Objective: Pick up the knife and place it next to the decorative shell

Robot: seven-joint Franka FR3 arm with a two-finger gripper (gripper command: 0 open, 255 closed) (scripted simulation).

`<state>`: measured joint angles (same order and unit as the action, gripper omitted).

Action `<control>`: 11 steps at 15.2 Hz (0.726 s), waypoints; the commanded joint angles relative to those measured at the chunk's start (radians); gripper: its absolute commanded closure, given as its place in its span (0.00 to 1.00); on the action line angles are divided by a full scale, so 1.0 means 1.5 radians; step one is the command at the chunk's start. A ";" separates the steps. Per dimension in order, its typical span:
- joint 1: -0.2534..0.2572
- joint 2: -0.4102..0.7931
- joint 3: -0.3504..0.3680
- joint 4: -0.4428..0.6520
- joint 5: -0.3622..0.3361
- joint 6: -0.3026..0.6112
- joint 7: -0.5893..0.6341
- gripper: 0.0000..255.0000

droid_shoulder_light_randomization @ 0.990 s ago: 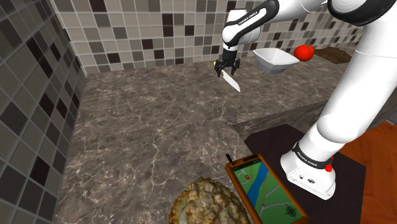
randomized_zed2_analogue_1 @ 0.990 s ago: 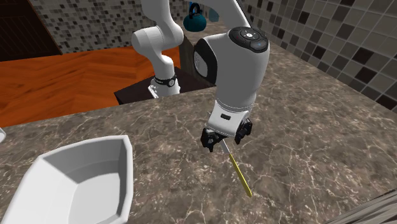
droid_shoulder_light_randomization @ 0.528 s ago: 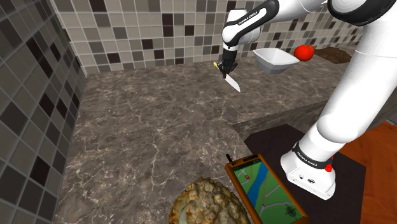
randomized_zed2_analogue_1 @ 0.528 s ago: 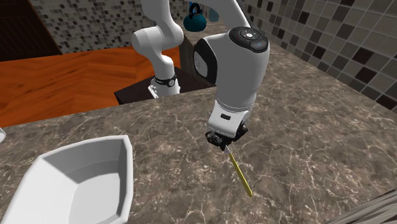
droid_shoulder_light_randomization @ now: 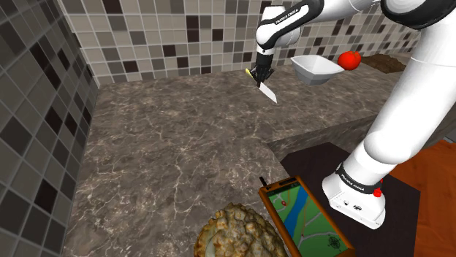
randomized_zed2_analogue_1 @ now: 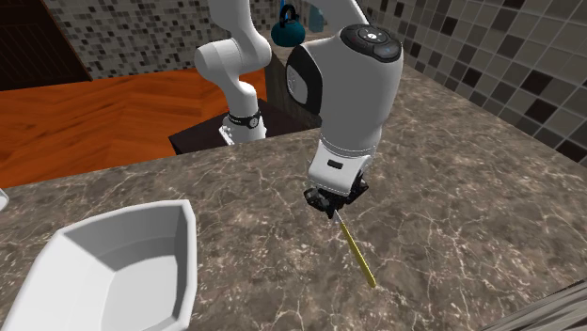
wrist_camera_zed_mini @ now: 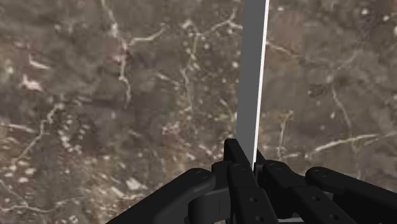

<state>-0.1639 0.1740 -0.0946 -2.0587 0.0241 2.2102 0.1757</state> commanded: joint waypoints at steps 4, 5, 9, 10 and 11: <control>0.000 -0.021 -0.001 0.021 -0.003 -0.041 0.001 1.00; 0.000 -0.025 -0.001 0.025 -0.003 -0.049 0.002 1.00; 0.001 -0.040 -0.001 0.043 -0.005 -0.083 0.003 1.00; 0.001 -0.043 -0.001 0.048 -0.006 -0.091 0.003 1.00; 0.001 -0.046 -0.001 0.053 -0.006 -0.100 0.004 1.00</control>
<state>-0.1631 0.1101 -0.0964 -1.9825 0.0156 2.0708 0.1807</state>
